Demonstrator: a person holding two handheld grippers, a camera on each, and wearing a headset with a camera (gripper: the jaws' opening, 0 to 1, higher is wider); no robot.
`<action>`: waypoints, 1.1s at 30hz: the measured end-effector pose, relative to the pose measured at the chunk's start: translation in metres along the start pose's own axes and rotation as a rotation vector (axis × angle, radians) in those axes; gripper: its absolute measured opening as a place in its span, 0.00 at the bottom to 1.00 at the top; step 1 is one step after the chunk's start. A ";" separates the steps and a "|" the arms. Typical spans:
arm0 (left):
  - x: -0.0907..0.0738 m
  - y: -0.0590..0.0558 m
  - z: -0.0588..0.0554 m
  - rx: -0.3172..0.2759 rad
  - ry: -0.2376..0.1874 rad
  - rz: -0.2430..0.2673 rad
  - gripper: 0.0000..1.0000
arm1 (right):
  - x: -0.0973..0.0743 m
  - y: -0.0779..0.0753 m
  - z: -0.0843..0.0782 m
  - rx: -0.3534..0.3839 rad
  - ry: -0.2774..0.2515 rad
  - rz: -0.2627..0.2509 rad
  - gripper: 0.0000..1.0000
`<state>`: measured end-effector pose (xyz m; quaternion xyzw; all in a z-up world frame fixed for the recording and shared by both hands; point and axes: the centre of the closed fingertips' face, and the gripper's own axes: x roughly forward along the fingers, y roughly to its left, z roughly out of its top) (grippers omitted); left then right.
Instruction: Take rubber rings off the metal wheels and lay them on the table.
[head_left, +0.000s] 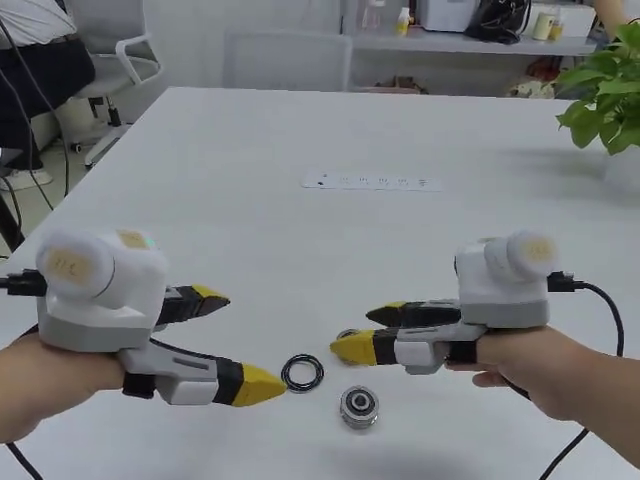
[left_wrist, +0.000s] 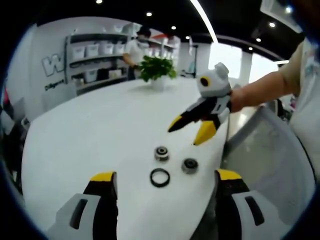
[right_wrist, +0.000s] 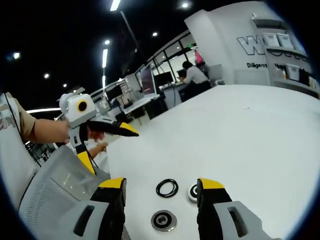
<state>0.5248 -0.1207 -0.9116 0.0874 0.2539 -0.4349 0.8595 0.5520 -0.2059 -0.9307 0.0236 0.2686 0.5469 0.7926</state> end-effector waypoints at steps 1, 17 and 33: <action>-0.001 0.000 0.001 0.003 -0.001 0.003 0.81 | -0.003 0.002 0.000 -0.007 -0.003 0.000 0.57; -0.028 -0.010 0.003 -0.018 -0.037 0.039 0.84 | -0.040 0.017 -0.012 -0.179 0.034 -0.036 0.81; -0.037 -0.020 -0.006 -0.025 -0.037 0.052 0.86 | -0.072 0.019 -0.033 -0.265 0.091 -0.086 0.96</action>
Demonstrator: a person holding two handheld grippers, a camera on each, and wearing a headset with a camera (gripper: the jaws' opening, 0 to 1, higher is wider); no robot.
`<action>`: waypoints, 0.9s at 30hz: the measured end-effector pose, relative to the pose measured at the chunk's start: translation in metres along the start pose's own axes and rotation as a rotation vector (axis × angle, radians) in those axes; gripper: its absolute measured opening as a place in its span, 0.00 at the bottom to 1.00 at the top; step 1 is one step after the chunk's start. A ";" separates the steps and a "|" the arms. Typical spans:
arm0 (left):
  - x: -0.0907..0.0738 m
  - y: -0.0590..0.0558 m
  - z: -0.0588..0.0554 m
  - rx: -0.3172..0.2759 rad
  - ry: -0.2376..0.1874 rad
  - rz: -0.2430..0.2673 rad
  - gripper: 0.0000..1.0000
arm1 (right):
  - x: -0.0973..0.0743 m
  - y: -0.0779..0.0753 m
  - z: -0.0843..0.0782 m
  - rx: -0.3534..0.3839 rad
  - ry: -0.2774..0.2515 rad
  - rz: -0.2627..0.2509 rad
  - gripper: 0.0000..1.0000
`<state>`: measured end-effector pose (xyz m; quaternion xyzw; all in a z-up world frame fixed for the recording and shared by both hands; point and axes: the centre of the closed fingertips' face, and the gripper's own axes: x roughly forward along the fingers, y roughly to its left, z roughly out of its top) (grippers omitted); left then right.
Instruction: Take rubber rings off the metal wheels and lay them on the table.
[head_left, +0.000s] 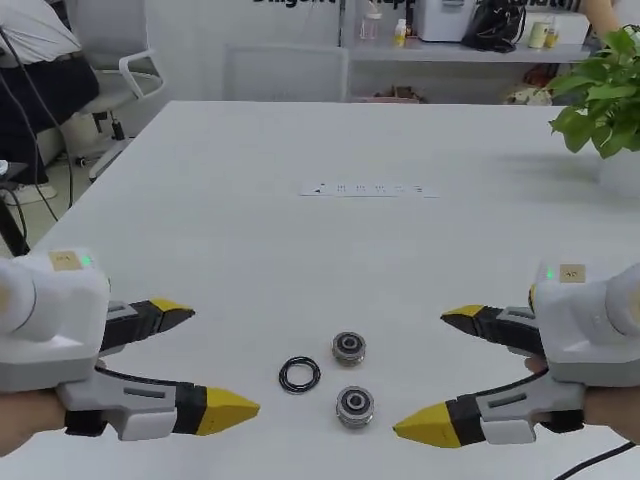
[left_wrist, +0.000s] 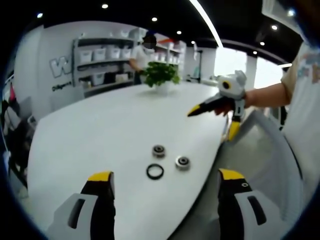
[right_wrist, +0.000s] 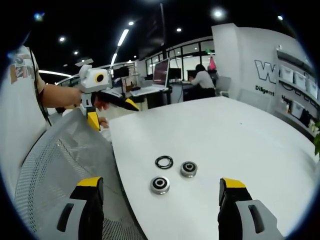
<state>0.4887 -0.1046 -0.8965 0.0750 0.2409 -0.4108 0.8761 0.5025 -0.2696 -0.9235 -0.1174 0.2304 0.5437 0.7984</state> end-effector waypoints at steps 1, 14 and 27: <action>0.000 0.000 -0.001 0.000 0.001 -0.001 0.86 | -0.001 0.000 -0.001 -0.001 0.001 -0.001 0.97; -0.002 -0.003 -0.004 -0.006 0.001 0.002 0.88 | -0.019 -0.004 -0.008 0.039 -0.022 -0.051 0.99; -0.002 -0.004 -0.006 0.013 0.007 0.008 0.88 | -0.024 -0.003 -0.014 0.035 -0.010 -0.072 0.99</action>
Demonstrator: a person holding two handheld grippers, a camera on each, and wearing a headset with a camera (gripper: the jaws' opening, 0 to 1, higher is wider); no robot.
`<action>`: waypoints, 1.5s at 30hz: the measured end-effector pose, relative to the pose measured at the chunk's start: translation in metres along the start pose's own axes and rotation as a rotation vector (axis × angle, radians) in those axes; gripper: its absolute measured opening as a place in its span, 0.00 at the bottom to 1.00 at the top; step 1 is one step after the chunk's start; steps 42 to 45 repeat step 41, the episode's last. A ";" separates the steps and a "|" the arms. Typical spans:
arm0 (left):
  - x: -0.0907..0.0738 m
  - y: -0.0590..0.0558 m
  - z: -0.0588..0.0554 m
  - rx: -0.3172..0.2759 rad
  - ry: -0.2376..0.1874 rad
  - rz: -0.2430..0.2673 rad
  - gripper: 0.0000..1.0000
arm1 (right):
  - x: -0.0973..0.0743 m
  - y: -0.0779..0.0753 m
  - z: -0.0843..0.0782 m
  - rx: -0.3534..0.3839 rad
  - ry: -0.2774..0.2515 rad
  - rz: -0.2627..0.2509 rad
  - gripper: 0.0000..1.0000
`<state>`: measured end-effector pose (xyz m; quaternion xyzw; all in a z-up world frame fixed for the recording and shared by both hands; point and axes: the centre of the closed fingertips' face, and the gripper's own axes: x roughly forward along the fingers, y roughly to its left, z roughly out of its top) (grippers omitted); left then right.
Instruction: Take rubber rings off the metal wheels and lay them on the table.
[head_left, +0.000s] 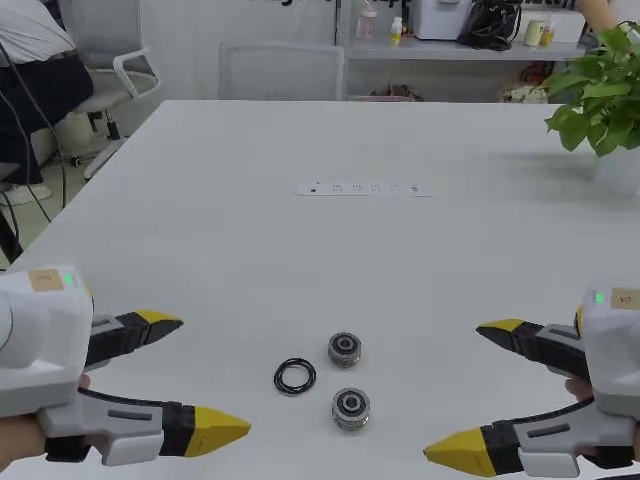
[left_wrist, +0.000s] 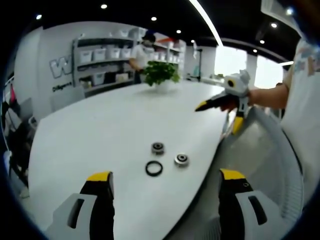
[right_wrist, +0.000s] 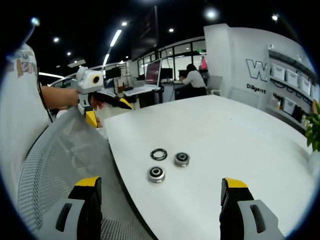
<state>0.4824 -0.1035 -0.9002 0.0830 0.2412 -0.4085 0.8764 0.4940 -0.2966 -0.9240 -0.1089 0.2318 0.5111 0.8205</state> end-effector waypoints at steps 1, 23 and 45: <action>0.000 0.000 0.000 0.002 0.001 0.000 0.87 | 0.000 0.000 0.000 -0.001 0.001 -0.001 0.99; -0.001 0.006 0.001 -0.013 -0.011 0.014 0.87 | 0.000 -0.005 -0.001 0.019 -0.005 -0.020 0.99; -0.005 0.009 0.001 -0.022 -0.011 0.022 0.87 | 0.000 -0.005 -0.002 0.010 0.002 -0.017 0.98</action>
